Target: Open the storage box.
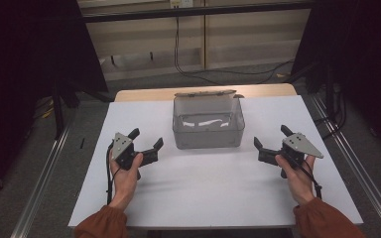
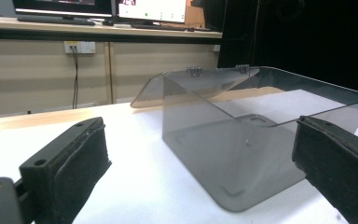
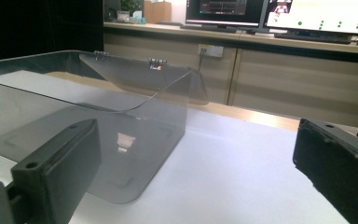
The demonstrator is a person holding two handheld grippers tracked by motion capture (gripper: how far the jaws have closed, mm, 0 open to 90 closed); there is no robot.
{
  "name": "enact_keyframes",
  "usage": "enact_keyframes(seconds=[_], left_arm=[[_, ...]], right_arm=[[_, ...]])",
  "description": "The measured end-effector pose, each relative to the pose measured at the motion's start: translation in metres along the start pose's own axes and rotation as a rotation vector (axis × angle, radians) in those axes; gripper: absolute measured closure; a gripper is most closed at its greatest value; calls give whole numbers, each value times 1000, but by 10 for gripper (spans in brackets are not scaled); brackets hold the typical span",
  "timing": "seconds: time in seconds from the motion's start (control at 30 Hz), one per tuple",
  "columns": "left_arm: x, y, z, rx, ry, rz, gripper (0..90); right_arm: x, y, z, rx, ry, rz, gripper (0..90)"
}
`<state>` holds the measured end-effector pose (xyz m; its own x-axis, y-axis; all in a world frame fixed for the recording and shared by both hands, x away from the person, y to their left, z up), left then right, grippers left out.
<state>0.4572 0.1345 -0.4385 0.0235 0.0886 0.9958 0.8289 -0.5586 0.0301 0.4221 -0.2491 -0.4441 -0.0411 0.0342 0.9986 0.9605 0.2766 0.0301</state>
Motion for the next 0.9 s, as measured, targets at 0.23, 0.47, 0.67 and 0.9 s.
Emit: enact_keyframes(seconds=[0.23,0.47,0.67,0.9], left_arm=[[-2,-19,-3,21,11,13,33],[0,-36,-2,42,4,8,32],[-2,-49,0,43,23,23,33],[-6,-62,-1,50,12,42,32]], right_arm=[[1,-16,-3,-22,-4,-23,6],[3,-28,-5,-34,-2,-33,6],[7,-40,-10,-58,-16,-41,0],[5,-54,-13,-65,-1,-40,0]])
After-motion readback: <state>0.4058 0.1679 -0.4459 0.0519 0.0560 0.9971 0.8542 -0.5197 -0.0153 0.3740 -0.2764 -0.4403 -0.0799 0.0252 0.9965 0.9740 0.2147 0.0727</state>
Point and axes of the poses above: each handheld gripper's, and its own axes: y roughly forward along the jaws, x roughly out of its top, z roughly to its left, the point moved 9 cm from there along y, roughly forward along the jaws, and after that the axes turned 10 degrees about -z, right-handed, at the moved point
